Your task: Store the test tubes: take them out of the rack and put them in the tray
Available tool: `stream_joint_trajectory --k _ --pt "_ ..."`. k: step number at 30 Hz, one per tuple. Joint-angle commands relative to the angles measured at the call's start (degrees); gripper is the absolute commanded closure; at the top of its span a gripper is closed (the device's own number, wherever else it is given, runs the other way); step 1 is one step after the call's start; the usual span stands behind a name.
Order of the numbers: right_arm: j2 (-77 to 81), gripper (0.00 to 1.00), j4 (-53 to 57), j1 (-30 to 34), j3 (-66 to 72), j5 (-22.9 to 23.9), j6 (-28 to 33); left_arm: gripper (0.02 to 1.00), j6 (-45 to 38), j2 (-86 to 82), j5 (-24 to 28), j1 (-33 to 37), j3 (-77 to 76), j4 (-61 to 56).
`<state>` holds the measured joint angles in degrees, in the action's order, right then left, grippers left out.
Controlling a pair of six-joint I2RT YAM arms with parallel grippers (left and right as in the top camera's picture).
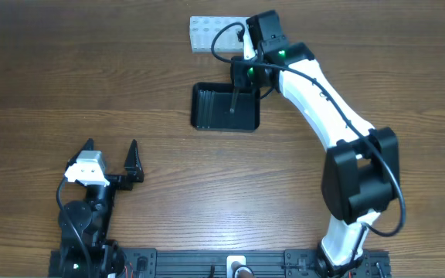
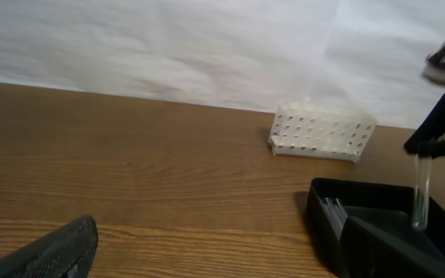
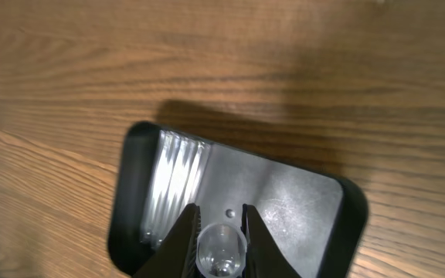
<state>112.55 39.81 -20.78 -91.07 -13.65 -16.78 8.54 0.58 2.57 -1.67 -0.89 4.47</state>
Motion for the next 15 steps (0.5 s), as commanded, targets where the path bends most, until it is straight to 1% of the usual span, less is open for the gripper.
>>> stream_joint_trajectory --k 1,6,11,13,14,15 --pt "3.82 0.956 -0.81 -0.33 -0.11 -1.92 -1.53 0.020 -0.85 -0.42 -0.68 0.42 0.52 -0.17" --pt "6.73 0.958 -0.79 -0.39 -0.11 -1.92 -2.99 0.018 -0.85 -0.42 -0.68 0.42 0.52 -0.17" --pt "7.93 0.952 -0.85 -1.11 -0.09 -1.62 -3.17 0.020 -0.85 -0.42 -0.68 0.42 0.52 -0.17" --pt "8.37 0.917 -1.05 -1.64 -0.09 -1.25 -3.39 0.020 -0.85 -0.42 -0.68 0.42 0.52 -0.17" --pt "8.59 0.882 -1.25 -1.84 -0.09 -1.27 -3.39 0.018 -0.85 -0.42 -0.68 0.42 0.52 -0.17" --pt "8.92 0.825 -1.53 -2.16 -0.09 -1.27 -3.37 0.018 -0.85 -0.42 -0.68 0.42 0.52 -0.17"
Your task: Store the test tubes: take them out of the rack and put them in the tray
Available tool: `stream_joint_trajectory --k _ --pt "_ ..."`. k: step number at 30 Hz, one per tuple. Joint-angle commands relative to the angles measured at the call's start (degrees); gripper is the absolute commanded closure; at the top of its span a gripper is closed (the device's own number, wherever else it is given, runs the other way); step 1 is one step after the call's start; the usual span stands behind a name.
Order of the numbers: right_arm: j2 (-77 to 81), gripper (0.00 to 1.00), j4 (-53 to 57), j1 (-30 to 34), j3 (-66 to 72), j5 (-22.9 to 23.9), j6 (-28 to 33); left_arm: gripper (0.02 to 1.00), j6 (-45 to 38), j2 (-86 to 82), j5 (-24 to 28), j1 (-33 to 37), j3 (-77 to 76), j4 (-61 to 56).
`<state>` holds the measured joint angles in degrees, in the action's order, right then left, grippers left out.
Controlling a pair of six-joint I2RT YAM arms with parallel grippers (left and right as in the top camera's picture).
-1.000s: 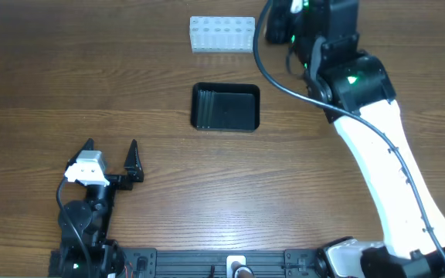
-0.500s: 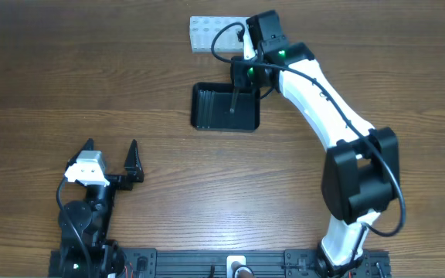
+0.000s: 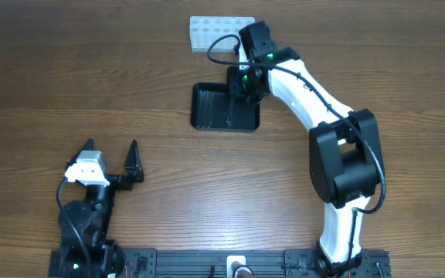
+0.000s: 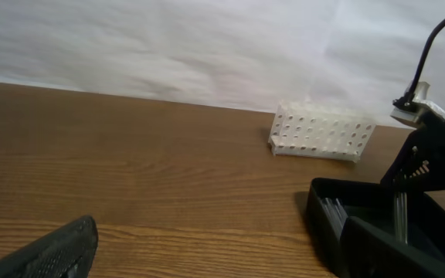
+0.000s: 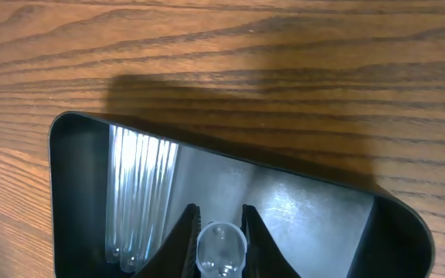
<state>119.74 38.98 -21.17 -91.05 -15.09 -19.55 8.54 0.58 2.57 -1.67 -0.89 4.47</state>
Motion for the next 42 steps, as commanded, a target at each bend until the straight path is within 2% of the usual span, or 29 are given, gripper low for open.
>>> stream_joint_trajectory --k 1,3,5,7,12,14,15,16,18,21,24,28,32,36,42 --pt "1.73 0.790 -0.85 -1.81 -0.11 0.17 -0.59 0.018 -0.85 -0.42 -0.68 0.42 0.52 -0.17" --pt "1.51 0.717 -0.87 -1.79 -0.24 0.17 -0.55 0.018 -0.85 -0.42 -0.68 0.42 0.52 -0.17" --pt "0.44 0.581 -0.79 -1.75 -0.35 0.85 -0.04 0.018 -0.85 -0.42 -0.68 0.42 0.52 -0.17" --pt "-1.90 0.492 -0.35 -1.75 -0.35 2.97 0.90 0.020 -0.85 -0.42 -0.68 0.42 0.52 -0.17" --pt "-14.01 0.196 0.28 -0.15 0.66 5.99 7.48 0.018 -0.85 -0.42 -0.68 0.42 0.52 -0.17" --pt "-21.14 0.038 -2.62 2.01 3.32 5.97 11.67 0.018 -0.85 -0.42 -0.68 0.42 0.52 -0.17" --pt "-25.27 0.009 -5.55 3.63 5.64 5.95 14.23 0.020 -0.85 -0.42 -0.68 0.42 0.52 -0.17" --pt "-32.98 0.007 -12.09 7.74 11.28 5.81 16.90 0.018 -0.85 -0.42 -0.68 0.42 0.52 -0.17" --pt "-41.22 0.009 -17.09 13.31 17.68 5.25 17.09 0.020 -0.85 -0.42 -0.68 0.42 0.52 -0.17" --pt "-53.44 0.007 -17.38 22.03 26.71 5.22 17.55 0.020 -0.85 -0.42 -0.68 0.42 0.52 -0.17" --pt "-65.88 0.009 -18.62 27.04 37.55 5.38 20.85 0.018 -0.85 -0.42 -0.68 0.42 0.52 -0.17" --pt "-81.53 0.007 -21.79 27.87 50.58 8.17 23.30 0.020 -0.85 -0.42 -0.68 0.42 0.52 -0.17" --pt "-94.90 0.007 -21.88 27.89 59.60 11.32 21.00 0.018 -0.85 -0.42 -0.68 0.42 0.52 -0.17" --pt "-107.93 0.007 -21.77 27.89 68.35 11.54 19.19 0.018 -0.85 -0.42 -0.68 0.42 0.52 -0.17" --pt "-117.98 0.007 -20.48 26.71 76.13 11.54 18.75 0.018 -0.85 -0.42 -0.68 0.42 0.52 -0.17"
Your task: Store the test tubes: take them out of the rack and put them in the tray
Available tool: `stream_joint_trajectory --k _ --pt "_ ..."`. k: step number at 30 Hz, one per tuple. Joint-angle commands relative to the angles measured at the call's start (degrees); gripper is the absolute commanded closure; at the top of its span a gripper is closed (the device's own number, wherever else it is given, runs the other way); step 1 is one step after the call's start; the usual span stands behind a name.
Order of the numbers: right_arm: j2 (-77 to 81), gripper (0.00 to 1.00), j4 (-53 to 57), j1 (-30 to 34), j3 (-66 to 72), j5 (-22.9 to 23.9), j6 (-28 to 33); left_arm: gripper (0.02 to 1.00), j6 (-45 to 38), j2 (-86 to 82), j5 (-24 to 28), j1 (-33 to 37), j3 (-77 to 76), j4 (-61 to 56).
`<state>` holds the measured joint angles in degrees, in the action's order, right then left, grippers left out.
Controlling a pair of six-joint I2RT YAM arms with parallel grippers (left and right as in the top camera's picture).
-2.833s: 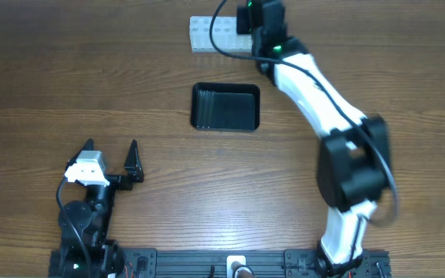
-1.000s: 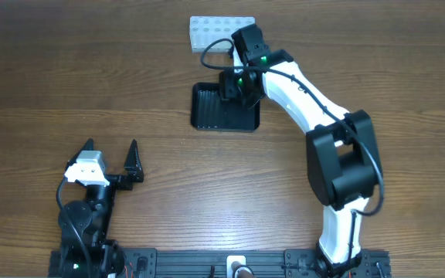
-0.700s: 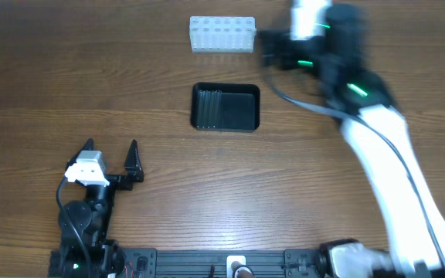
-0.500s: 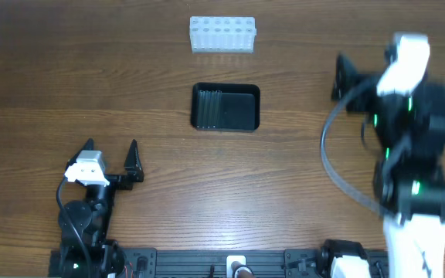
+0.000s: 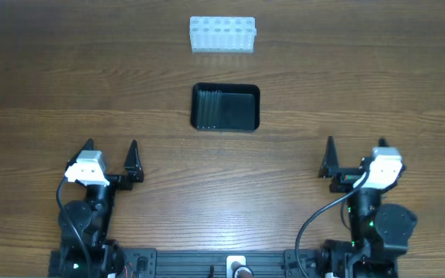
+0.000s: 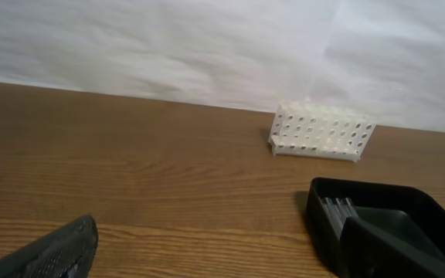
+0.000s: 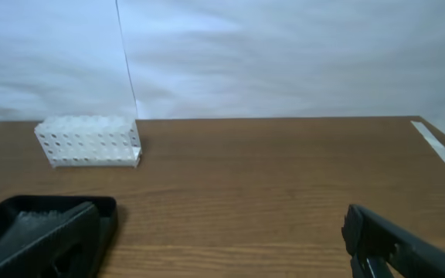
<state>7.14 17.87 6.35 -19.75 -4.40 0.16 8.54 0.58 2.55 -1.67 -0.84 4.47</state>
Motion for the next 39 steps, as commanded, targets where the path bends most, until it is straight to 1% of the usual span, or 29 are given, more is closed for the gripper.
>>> stream_joint_trajectory --k 1,4,9,12,19,20,21,22,24,25,28,31,33,39 --pt "-6.40 0.009 0.79 -1.53 5.92 0.90 -1.01 0.018 -0.85 -0.42 -0.68 0.42 0.48 -0.17" --pt "-6.84 0.009 0.31 -5.29 9.01 2.64 -1.38 0.020 -0.85 -0.42 -0.66 0.42 0.48 -0.17" --pt "-6.84 0.007 -2.64 -12.46 15.21 11.52 -3.78 0.018 -0.85 -0.42 -0.66 0.42 0.48 -0.17" --pt "-6.27 0.009 -2.93 -14.01 15.13 11.85 -3.96 0.018 -0.85 -0.42 -0.66 0.42 0.48 -0.17" --pt "-6.21 0.009 -3.02 -12.72 15.15 12.41 -3.93 0.018 -0.85 -0.42 -0.66 0.42 0.48 -0.17" --pt "-5.99 0.009 -3.02 -12.63 15.15 12.68 -3.21 0.018 -0.85 -0.42 -0.66 0.42 0.48 -0.17" --pt "-5.77 0.007 -3.19 -12.59 15.15 12.70 -1.20 0.018 -0.85 -0.42 -0.66 0.42 0.48 -0.17" --pt "-5.73 0.007 -4.59 -12.52 15.50 12.94 2.64 0.018 -0.85 -0.42 -0.66 0.42 0.48 -0.17" --pt "-5.75 0.007 -11.85 -12.44 17.94 15.08 7.98 0.018 -0.85 -0.42 -0.66 0.42 0.48 -0.17" --pt "-5.75 0.007 -15.69 -12.44 19.58 16.15 8.61 0.018 -0.85 -0.42 -0.66 0.42 0.48 -0.17" --pt "-5.88 0.007 -14.97 -12.33 19.50 16.81 8.20 0.020 -0.85 -0.42 -0.66 0.42 0.48 -0.17" --pt "-5.73 0.007 -14.84 -12.26 19.50 16.68 3.04 0.018 -0.85 -0.42 -0.66 0.42 0.48 -0.17" --pt "-5.73 0.009 -14.82 -12.26 19.50 16.70 1.27 0.018 -0.85 -0.42 -0.66 0.42 0.48 -0.17" --pt "-5.73 0.007 -14.84 -12.28 19.47 16.70 0.52 0.020 -0.85 -0.42 -0.66 0.42 0.48 -0.17"
